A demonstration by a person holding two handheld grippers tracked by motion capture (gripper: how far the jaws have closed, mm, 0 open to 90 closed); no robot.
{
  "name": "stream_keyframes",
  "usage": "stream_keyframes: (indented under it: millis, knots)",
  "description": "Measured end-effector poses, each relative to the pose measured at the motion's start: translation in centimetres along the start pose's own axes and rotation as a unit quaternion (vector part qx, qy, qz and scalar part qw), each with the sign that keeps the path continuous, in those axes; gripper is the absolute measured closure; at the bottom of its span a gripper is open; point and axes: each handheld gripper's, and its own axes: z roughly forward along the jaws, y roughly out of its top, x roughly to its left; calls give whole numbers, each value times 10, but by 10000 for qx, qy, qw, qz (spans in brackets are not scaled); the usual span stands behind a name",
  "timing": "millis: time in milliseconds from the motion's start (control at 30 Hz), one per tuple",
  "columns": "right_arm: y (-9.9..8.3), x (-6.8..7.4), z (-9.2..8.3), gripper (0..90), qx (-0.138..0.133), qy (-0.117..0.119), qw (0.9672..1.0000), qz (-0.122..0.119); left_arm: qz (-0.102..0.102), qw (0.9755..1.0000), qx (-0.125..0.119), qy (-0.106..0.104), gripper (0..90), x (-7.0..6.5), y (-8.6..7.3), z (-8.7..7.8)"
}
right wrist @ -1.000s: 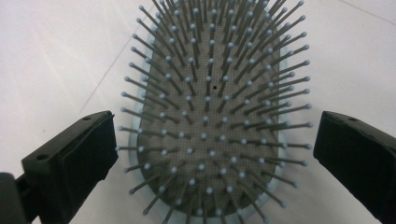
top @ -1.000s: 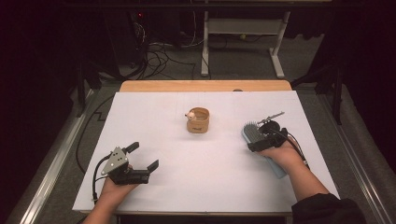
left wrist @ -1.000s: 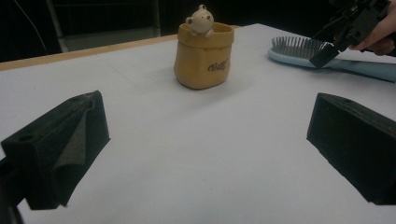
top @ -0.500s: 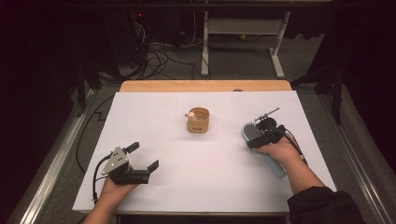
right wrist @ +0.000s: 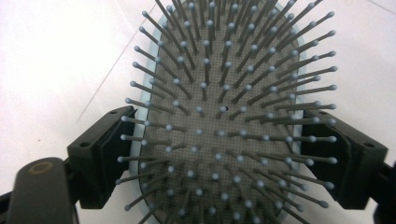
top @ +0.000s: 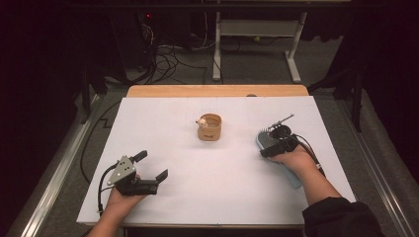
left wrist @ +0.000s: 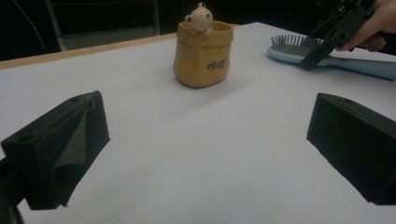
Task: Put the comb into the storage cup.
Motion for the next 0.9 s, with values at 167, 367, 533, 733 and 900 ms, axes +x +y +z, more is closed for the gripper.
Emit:
stream_keyframes:
  millis: [167, 367, 533, 733, 900]
  knots:
    - [0, 0, 0, 170, 8, -7, 10000, 28, 6, 10000, -1, -7, 1, 0, 0, 0]
    - [0, 0, 0, 166, 18, -11, 10000, 11, 8, 10000, -2, -4, 1, 0, 0, 0]
    - [1, 0, 0, 167, 67, -6, 10000, 12, -1, 10000, -10, -4, 1, 0, 0, -1]
    - [2, 0, 0, 186, 73, 21, 10000, 50, 2, 10000, -8, -4, 1, 0, 0, -1]
    - [4, 0, -1, 195, 146, -26, 9999, 57, -9, 10000, -19, -3, 1, 0, 0, -1]
